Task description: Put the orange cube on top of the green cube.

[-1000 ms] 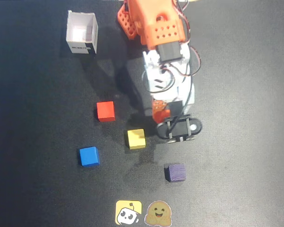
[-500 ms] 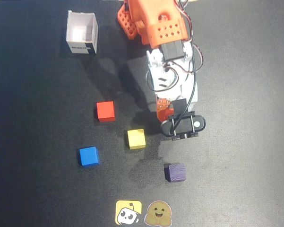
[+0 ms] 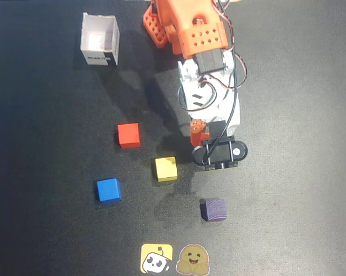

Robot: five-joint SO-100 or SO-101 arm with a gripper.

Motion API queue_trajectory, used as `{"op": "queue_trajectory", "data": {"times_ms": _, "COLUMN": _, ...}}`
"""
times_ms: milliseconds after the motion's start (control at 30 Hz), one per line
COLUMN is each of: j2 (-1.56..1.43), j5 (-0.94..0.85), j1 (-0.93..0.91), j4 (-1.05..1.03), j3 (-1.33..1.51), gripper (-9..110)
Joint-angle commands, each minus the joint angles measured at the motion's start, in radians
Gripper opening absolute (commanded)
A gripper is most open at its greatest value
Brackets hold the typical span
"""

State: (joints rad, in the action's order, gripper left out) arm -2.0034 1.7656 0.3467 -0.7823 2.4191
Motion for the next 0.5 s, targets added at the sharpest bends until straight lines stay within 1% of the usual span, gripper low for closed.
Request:
{"op": "queue_trajectory", "data": {"times_ms": 0, "j2": -0.044, "j5": 0.009, "j1": -0.002, "j4": 0.008, "j3": -0.005, "gripper": 14}}
{"op": "queue_trajectory", "data": {"times_ms": 467, "j2": -0.052, "j5": 0.038, "j1": -0.003, "j4": 0.006, "j3": -0.005, "gripper": 16}}
